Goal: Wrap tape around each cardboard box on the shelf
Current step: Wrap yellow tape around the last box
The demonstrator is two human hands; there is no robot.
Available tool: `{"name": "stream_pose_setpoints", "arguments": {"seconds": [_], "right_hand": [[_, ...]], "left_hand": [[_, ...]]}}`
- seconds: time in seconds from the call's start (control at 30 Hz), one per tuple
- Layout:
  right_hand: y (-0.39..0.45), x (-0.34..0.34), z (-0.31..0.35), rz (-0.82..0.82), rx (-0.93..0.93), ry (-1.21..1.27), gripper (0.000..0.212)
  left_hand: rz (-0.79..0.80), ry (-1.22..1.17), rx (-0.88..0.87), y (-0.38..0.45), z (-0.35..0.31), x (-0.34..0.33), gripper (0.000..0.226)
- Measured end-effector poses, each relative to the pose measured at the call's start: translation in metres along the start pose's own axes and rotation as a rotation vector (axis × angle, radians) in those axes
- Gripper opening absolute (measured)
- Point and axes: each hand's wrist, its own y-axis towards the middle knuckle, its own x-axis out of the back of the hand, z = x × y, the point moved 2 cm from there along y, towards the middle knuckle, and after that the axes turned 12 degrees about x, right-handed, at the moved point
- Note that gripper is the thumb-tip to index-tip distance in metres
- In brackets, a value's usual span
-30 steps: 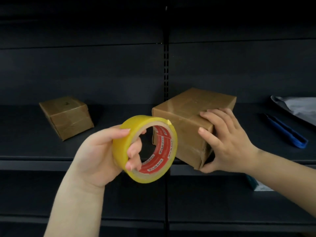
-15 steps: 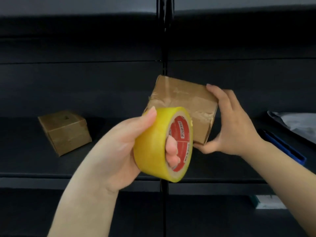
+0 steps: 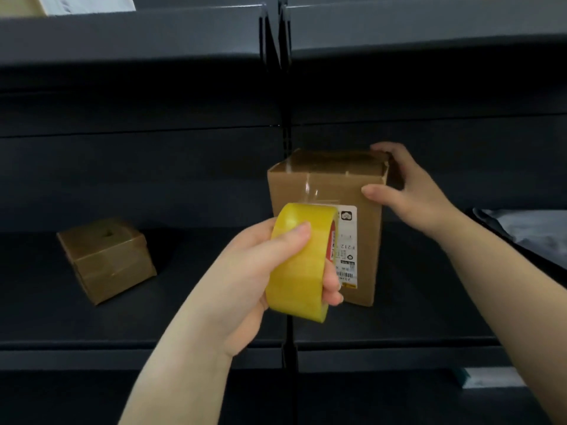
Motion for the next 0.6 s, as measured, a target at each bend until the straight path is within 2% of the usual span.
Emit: {"name": "stream_pose_setpoints", "arguments": {"seconds": [0.1, 0.27, 0.4, 0.47, 0.6], "right_hand": [[0.001, -0.002, -0.013, -0.063, -0.086, 0.073, 0.087], [0.002, -0.004, -0.023, -0.104, -0.129, 0.145, 0.077], [0.008, -0.002, -0.032, -0.206, -0.224, 0.220, 0.064], [0.012, 0.000, -0.036, -0.256, -0.288, 0.267, 0.064], [0.025, -0.007, -0.038, -0.217, -0.364, 0.271, 0.069]], "left_hand": [[-0.006, -0.067, 0.026, 0.009, 0.005, -0.009, 0.036], [-0.013, -0.005, 0.031, 0.017, 0.005, -0.015, 0.033], [-0.008, 0.023, 0.067, 0.018, 0.009, -0.018, 0.023], [-0.034, 0.021, 0.096, 0.016, 0.015, -0.021, 0.029], [-0.092, 0.069, 0.053, 0.016, 0.016, -0.017, 0.029]]}}
